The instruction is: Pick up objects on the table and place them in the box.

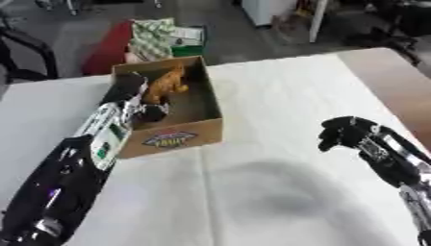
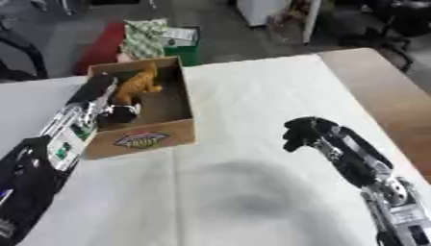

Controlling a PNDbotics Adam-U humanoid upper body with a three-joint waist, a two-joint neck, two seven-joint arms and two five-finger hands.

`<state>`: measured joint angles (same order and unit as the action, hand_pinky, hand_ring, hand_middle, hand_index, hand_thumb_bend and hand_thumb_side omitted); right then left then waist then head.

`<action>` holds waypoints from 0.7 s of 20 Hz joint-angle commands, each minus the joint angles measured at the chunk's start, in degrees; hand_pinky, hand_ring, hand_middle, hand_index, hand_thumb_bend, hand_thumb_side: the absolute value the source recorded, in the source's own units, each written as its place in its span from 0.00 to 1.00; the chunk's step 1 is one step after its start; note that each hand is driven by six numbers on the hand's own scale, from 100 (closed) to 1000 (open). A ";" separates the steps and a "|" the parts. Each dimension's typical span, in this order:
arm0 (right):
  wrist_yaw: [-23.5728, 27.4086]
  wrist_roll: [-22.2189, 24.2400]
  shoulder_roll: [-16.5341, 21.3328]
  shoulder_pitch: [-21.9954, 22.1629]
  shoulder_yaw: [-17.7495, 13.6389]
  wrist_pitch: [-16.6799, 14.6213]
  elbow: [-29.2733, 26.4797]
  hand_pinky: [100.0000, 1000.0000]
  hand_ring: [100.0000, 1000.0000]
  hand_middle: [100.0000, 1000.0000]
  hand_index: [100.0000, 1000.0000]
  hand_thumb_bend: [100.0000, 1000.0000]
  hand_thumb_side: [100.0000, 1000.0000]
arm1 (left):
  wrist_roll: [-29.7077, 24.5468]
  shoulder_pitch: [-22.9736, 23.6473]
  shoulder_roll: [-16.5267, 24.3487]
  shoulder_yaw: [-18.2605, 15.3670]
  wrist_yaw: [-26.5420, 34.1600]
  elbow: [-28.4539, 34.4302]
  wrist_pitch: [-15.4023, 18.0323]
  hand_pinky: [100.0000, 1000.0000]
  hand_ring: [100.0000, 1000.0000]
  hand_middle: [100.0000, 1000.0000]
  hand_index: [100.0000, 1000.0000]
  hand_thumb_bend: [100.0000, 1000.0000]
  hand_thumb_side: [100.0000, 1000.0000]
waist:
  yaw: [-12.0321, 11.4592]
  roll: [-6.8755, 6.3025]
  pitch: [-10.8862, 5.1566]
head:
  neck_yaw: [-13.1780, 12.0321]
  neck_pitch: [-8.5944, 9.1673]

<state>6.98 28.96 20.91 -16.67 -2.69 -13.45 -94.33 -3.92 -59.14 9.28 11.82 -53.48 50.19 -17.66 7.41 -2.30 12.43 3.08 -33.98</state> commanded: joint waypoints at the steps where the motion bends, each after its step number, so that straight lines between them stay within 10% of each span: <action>1: 0.43 0.39 0.68 -0.91 0.01 -0.15 -0.61 0.59 0.57 0.58 0.77 0.00 0.77 | 3.46 -1.82 -0.45 -1.81 -2.24 -1.90 -1.59 0.61 0.58 0.47 0.64 0.00 0.16 | 0.40 0.20 -0.80 | -0.42 0.75; 10: 0.51 0.57 0.45 -0.88 -0.03 -0.06 -0.61 0.59 0.57 0.58 0.77 0.00 0.77 | 13.54 -0.75 -1.78 -3.68 -3.05 -5.78 -6.67 0.71 0.80 0.76 0.82 0.00 0.13 | 0.94 0.08 -0.90 | -0.56 1.14; 14: 0.52 0.60 0.36 -0.76 -0.10 0.02 -0.64 0.59 0.57 0.58 0.77 0.00 0.77 | 13.57 -0.45 -1.30 -2.38 -4.91 -5.41 -6.89 0.80 0.90 0.87 0.88 0.31 0.52 | 0.74 0.03 -0.98 | -0.49 1.20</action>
<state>7.14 29.45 20.50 -16.83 -2.45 -13.33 -94.32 9.40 -58.53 7.05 9.11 -57.59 43.78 -24.47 8.14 -2.51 12.46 2.65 -33.58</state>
